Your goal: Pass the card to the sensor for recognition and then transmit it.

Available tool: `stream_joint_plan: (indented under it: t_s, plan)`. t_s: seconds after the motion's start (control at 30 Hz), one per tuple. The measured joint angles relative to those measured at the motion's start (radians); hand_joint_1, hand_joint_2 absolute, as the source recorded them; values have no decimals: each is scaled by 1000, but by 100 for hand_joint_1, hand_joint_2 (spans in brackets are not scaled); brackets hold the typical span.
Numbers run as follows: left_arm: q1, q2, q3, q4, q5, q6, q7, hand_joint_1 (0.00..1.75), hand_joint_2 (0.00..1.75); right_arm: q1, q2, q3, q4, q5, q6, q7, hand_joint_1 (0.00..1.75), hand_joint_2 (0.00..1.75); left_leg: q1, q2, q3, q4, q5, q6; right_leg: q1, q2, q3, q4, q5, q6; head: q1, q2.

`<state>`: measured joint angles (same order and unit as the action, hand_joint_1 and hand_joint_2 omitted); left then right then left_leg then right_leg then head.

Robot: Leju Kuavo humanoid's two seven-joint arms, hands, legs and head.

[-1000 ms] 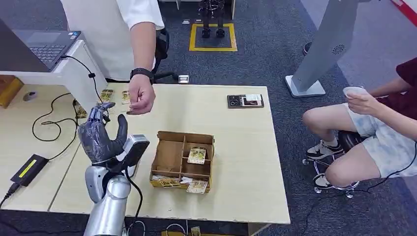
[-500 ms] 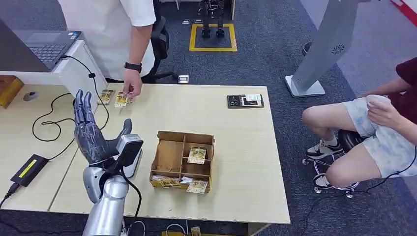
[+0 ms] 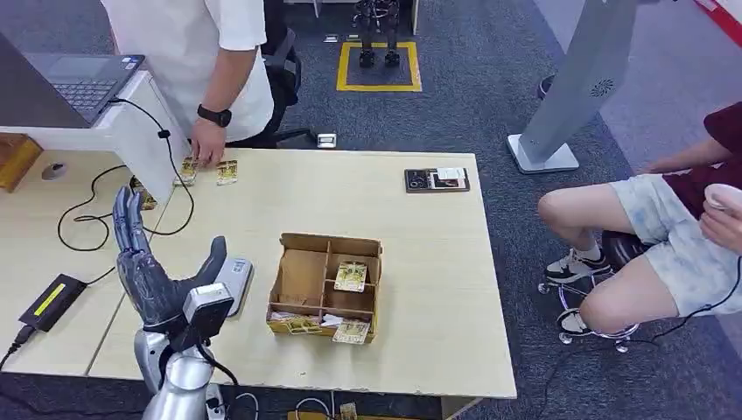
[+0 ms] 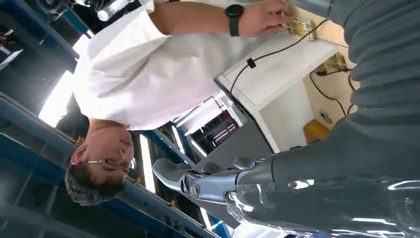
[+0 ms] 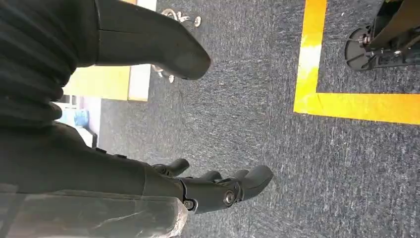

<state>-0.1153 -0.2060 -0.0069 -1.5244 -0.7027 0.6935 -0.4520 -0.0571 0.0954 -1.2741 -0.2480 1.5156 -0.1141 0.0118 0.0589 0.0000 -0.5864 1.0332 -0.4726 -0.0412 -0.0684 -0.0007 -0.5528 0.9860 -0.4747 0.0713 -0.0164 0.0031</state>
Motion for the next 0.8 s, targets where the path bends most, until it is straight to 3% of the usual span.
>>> stream_joint_plan:
  t_s: [0.27, 0.5, 0.63, 0.8]
  plan:
    - [30, 30, -33, -31, 74, 0, -12, 0, 175, 2, 0, -2, -3, -7, 0, -2, 0, 175, 0, 0, 0, 0, 0, 0, 0, 1, 0, 0, 0, 0, 0, 0]
    - [129, 114, -109, -115, 137, 0, -64, 0, 175, 12, 0, -7, -17, -15, 18, -8, 0, 175, 0, 0, 0, 0, 0, 0, 0, 1, 0, 0, 0, 0, 0, 0]
    - [203, 166, -156, -158, 39, 0, -84, 0, 175, 19, 0, -11, -29, -18, 33, -16, 0, 175, 0, 1, 0, 0, -1, 0, 0, 0, -1, 0, -1, 0, 0, 0]
    - [251, 239, -238, -163, -64, 0, -4, 0, 175, 25, 0, -22, -48, -19, 45, -19, 0, 175, 0, 1, 0, 0, -1, -1, 0, 0, -1, 0, -1, 0, 0, 0]
